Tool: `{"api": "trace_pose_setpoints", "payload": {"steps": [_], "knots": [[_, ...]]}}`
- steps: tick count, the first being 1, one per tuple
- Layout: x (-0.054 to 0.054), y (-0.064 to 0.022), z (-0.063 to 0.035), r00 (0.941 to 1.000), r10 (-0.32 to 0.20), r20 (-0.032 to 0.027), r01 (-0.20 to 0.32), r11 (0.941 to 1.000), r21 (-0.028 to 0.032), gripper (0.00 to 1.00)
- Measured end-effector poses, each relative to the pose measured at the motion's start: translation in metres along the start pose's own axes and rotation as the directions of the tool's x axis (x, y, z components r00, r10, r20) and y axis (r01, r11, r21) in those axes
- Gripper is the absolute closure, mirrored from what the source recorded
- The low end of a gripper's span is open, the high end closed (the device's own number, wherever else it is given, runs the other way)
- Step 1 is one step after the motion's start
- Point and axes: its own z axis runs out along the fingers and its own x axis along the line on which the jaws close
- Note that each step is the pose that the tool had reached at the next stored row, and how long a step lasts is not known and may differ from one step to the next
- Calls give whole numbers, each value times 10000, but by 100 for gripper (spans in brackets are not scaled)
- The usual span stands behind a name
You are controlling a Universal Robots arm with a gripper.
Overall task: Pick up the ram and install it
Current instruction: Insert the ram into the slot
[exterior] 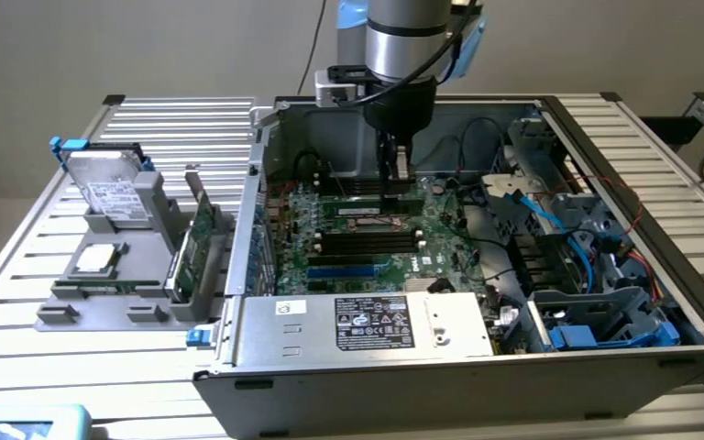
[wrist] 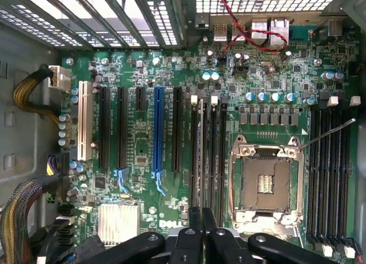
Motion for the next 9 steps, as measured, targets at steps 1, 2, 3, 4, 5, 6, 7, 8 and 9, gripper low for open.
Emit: {"api": "trace_pose_setpoints", "payload": {"steps": [1,2,3,4,5,6,7,8,9], "knots": [[-1,0,13,10000,0,1,0,10000,0,87],[-3,0,25,10000,-1,0,1,10000,0,87],[-4,0,39,10000,-1,0,1,10000,0,87],[-5,0,53,10000,0,-1,0,10000,0,87],[-6,0,67,10000,0,-1,0,10000,0,87],[-8,0,83,10000,0,0,0,10000,0,87],[-10,0,99,10000,1,0,-1,10000,1,87],[-12,0,114,10000,1,0,-1,10000,1,87],[-15,0,129,10000,0,1,0,10000,1,87]]}}
